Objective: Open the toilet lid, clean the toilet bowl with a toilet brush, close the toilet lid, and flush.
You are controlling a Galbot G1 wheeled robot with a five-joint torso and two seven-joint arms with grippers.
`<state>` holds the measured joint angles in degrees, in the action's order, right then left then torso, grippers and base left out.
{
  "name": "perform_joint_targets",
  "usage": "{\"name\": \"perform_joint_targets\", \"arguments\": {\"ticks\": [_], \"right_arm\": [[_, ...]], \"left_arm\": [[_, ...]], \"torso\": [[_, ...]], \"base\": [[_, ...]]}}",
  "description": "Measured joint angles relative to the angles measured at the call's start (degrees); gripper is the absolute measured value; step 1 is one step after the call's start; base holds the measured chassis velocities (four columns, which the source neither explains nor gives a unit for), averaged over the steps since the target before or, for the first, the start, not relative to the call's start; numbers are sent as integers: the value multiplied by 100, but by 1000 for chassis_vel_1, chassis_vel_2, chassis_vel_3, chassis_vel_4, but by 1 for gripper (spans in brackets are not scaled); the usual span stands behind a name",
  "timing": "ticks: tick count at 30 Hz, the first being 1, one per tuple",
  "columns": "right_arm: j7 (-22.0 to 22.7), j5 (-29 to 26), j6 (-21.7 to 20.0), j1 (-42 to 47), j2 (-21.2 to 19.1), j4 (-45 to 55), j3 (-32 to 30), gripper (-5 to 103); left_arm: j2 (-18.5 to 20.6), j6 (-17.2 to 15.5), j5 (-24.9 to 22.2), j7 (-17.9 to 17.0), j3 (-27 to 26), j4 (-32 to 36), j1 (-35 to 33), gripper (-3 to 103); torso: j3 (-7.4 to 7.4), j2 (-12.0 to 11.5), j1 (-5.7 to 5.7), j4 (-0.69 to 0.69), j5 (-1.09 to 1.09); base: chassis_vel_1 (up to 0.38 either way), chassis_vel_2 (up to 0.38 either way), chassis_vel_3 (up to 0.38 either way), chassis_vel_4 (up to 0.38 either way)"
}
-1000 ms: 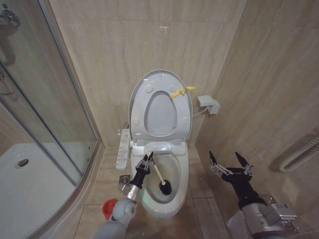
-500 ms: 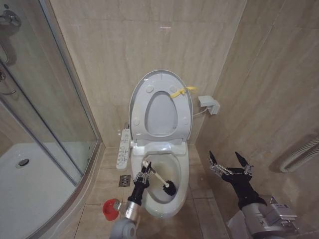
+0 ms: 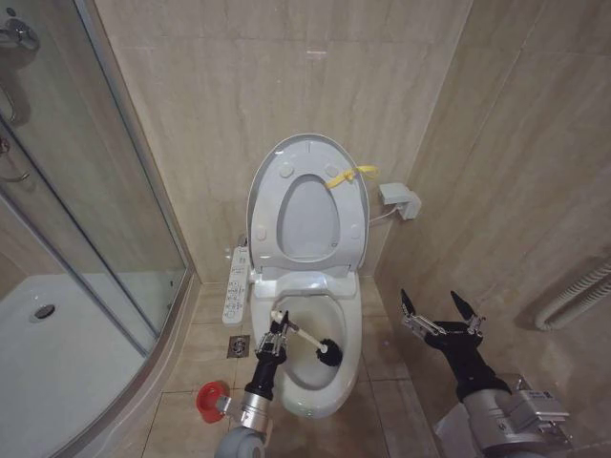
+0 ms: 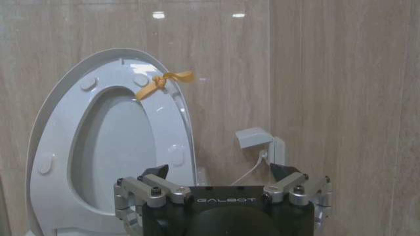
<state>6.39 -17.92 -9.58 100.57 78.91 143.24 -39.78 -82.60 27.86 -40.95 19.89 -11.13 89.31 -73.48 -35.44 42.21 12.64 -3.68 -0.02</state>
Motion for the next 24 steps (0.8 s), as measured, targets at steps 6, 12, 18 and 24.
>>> {"name": "perform_joint_targets", "arguments": {"ticks": [6, 12, 18, 24], "right_arm": [[0, 0, 0, 0, 0, 0, 0, 100], [0, 0, 0, 0, 0, 0, 0, 100], [0, 0, 0, 0, 0, 1, 0, 100], [0, 0, 0, 0, 0, 0, 0, 100]], "left_arm": [[105, 83, 15, 174, -145, -584, 583, 22], [108, 140, 5, 248, -95, -1081, 1132, 21], [-2, 224, -50, 335, -25, -1631, 1666, 21], [-102, 273, -91, 377, 38, -1967, 1949, 21]], "torso": [[0, 0, 0, 2, 2], [-1, 0, 1, 1, 1], [-1, 0, 1, 1, 2], [-1, 0, 1, 1, 2]], "base": [[0, 0, 0, 0], [0, 0, 0, 0], [0, 0, 0, 0], [0, 0, 0, 0]]}}
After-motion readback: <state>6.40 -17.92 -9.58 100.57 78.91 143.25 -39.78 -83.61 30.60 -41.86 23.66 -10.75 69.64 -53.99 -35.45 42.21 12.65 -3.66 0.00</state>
